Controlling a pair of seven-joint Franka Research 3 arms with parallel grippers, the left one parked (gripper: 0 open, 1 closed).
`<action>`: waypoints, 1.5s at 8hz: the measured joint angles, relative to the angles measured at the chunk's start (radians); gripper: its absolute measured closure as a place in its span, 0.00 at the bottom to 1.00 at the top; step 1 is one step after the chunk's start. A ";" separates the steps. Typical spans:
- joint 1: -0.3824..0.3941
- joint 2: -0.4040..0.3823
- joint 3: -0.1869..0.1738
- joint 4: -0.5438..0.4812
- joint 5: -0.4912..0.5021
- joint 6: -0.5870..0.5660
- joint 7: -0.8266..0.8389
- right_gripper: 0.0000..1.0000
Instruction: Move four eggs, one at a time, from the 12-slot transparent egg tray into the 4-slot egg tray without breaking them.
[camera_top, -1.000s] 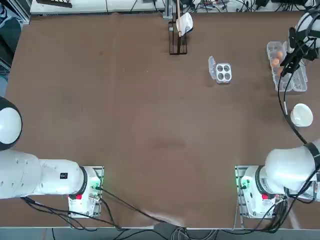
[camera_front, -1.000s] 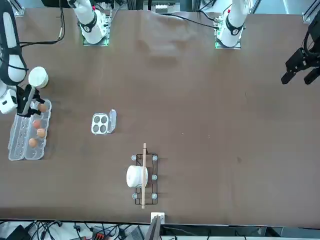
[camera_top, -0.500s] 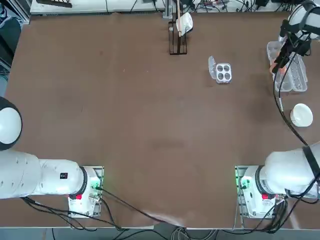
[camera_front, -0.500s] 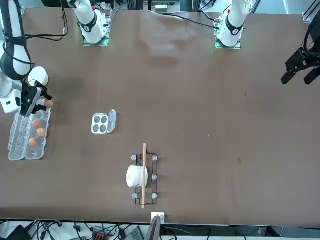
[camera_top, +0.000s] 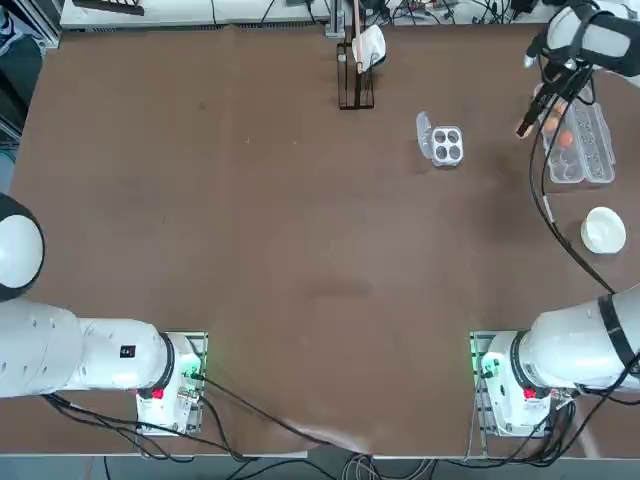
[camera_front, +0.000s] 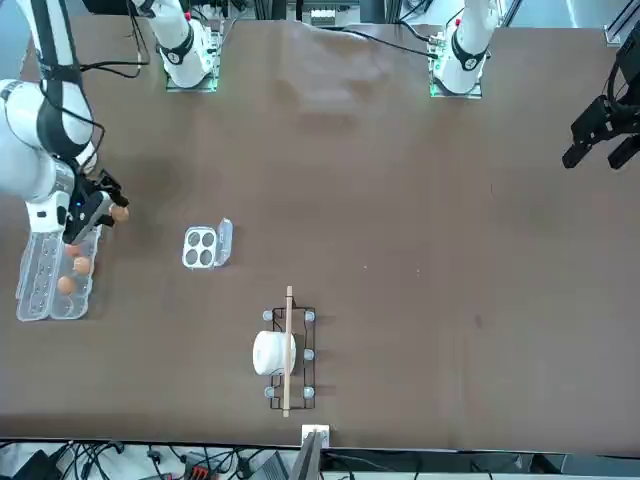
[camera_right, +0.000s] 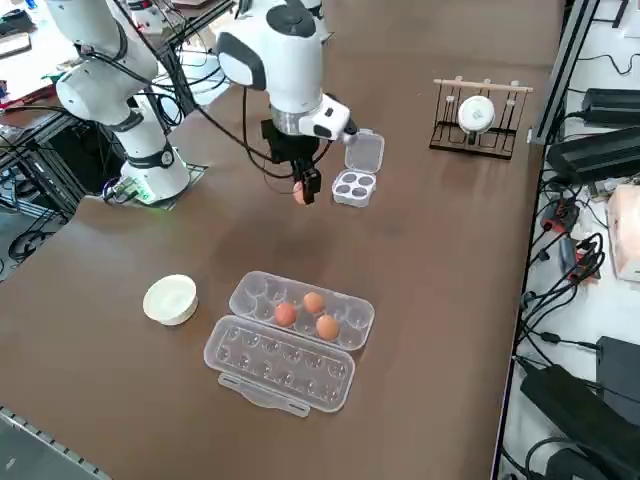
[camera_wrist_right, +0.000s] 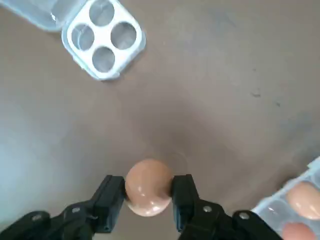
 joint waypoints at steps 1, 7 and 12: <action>0.031 0.000 0.001 -0.002 0.000 0.001 0.077 0.44; 0.262 0.065 0.004 -0.005 0.000 0.133 0.569 0.44; 0.331 0.165 0.004 -0.001 0.000 0.298 0.723 0.44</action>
